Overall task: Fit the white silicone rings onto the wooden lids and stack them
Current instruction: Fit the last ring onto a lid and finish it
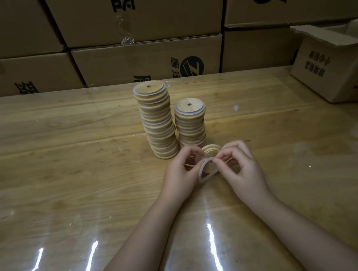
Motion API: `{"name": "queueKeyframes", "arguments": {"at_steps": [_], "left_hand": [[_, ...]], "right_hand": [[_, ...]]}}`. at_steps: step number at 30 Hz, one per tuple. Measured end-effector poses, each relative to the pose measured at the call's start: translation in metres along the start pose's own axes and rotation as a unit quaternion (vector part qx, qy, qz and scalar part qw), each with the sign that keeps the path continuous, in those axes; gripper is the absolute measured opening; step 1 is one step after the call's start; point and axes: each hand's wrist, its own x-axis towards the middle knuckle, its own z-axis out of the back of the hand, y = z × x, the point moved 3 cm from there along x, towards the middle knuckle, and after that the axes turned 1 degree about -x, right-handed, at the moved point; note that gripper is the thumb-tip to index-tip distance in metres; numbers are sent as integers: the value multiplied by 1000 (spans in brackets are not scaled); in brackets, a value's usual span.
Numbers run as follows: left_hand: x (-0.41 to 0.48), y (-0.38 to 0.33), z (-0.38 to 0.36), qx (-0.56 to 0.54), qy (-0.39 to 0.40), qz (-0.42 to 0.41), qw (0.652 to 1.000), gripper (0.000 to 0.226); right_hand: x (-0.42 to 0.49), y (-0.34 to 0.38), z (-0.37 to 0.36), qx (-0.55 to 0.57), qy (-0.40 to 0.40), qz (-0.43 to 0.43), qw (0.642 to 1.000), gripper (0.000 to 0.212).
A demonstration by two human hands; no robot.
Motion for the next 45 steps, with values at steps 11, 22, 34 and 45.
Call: {"name": "queueKeyframes", "arguments": {"at_steps": [11, 22, 34, 45], "left_hand": [[-2, -8, -2, 7, 11, -35, 999, 13], [-3, -2, 0, 29, -19, -44, 998, 11], [-2, -4, 2, 18, -34, -30, 999, 19], [-2, -3, 2, 20, -34, -25, 999, 16]], "right_hand": [[2, -8, 4, -38, -29, -8, 999, 10], [4, -10, 6, -25, -46, -18, 998, 12], [5, -11, 8, -25, -53, -52, 997, 18], [8, -12, 12, -15, -33, -84, 996, 18]]}}
